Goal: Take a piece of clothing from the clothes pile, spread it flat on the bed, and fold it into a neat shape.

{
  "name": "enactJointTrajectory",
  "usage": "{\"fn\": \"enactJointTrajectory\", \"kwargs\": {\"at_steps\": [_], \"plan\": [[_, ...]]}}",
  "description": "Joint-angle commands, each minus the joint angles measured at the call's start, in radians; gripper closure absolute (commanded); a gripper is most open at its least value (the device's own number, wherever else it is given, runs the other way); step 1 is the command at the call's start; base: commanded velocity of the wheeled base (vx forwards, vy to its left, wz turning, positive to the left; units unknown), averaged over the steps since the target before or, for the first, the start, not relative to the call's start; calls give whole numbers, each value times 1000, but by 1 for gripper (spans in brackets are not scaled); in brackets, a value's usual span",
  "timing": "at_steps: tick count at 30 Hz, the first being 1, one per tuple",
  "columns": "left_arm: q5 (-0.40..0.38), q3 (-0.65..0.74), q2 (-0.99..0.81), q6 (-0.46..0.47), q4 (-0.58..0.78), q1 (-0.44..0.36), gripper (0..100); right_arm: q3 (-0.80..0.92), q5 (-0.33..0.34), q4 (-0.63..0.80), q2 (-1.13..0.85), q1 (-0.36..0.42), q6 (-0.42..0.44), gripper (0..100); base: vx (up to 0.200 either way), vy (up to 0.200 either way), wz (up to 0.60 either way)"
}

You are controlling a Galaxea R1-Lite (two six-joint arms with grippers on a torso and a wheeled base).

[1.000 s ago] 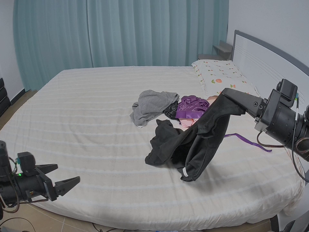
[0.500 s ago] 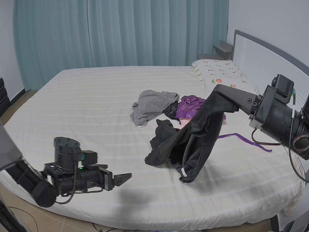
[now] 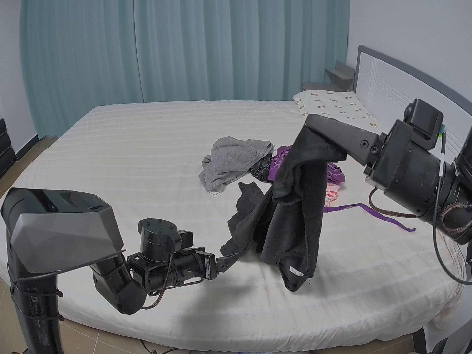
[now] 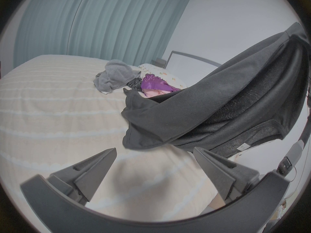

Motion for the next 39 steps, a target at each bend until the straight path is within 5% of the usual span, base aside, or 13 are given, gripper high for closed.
{"fn": "enactJointTrajectory", "kwargs": {"at_steps": [1,9,22,32,36,37,39], "plan": [[-28,-9,85,-6,-50,15,0,-22,-3,-40,53,15,-7,100,0,0,0],[-72,-136,105,-45,-10,109,0,-42,-3,-49,82,15,-7,100,0,0,0],[-252,-139,136,-43,35,55,0,-199,-20,-49,174,16,-12,100,0,0,0],[-230,-259,203,-49,21,52,0,-214,-49,-97,218,70,-12,100,0,0,0],[-145,-374,303,-48,25,52,0,-220,-63,-120,223,72,-19,100,0,0,0],[-135,-391,318,-49,32,52,100,-222,-63,-125,223,70,-18,100,0,0,0],[-125,-415,337,-49,33,52,100,-220,-63,-129,223,65,-18,100,0,0,0]]}}
